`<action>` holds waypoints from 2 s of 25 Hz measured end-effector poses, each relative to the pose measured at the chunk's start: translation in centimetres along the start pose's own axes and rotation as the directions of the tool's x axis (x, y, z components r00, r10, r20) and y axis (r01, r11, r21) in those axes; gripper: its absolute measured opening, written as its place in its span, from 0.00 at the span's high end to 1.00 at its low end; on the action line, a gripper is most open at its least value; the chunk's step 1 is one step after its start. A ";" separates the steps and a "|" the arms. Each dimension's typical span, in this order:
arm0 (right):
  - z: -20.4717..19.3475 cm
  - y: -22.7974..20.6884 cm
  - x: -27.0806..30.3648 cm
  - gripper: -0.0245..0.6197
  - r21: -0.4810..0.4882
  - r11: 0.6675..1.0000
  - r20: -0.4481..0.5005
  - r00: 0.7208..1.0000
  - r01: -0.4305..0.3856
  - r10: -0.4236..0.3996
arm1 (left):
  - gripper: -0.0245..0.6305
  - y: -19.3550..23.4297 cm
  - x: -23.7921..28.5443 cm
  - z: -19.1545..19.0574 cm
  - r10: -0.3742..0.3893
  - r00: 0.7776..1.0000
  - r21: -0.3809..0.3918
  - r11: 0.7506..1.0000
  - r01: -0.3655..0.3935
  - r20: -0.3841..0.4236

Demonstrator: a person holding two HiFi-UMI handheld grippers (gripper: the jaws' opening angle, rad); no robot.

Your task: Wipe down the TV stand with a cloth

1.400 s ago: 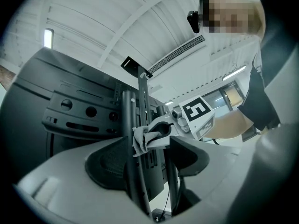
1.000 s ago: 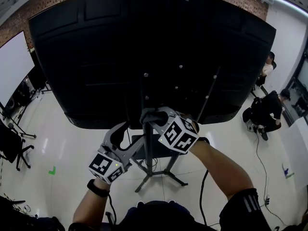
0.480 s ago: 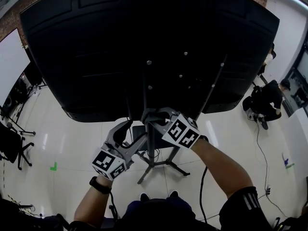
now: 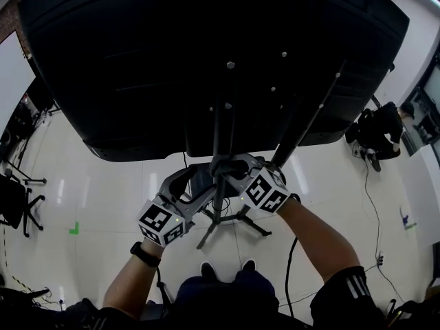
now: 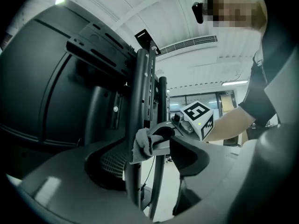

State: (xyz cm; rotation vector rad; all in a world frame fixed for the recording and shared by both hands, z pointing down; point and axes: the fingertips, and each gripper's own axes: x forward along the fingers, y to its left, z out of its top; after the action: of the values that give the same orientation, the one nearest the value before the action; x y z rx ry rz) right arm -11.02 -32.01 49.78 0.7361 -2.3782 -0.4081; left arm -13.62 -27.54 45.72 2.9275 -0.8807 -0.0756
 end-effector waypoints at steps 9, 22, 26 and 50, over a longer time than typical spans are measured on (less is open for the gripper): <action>-4.5 2.8 2.4 0.90 0.026 0.998 -0.009 0.998 -0.062 0.063 | 0.50 0.3 1.1 -5.8 0.028 0.997 -0.060 0.998 -0.033 -0.072; -11.9 7.9 6.6 0.90 -0.029 0.990 -0.013 0.990 -0.139 0.138 | 0.50 0.7 0.8 -15.2 0.102 0.984 -0.119 0.986 -0.119 -0.146; -14.9 9.8 8.0 0.90 -0.066 0.986 -0.027 0.988 -0.151 0.149 | 0.50 0.6 0.5 -18.8 0.119 0.978 -0.122 0.983 -0.140 -0.170; -33.9 20.1 18.3 0.90 -0.154 0.958 -0.182 0.959 -0.244 0.215 | 0.50 2.4 1.4 -42.7 0.091 0.937 -0.185 0.969 -0.160 -0.336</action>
State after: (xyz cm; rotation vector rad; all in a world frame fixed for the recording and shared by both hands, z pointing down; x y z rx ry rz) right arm -9.78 -30.45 93.22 0.3906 -2.2071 -0.4330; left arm -10.76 -27.51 88.42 2.5765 -0.9368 0.2971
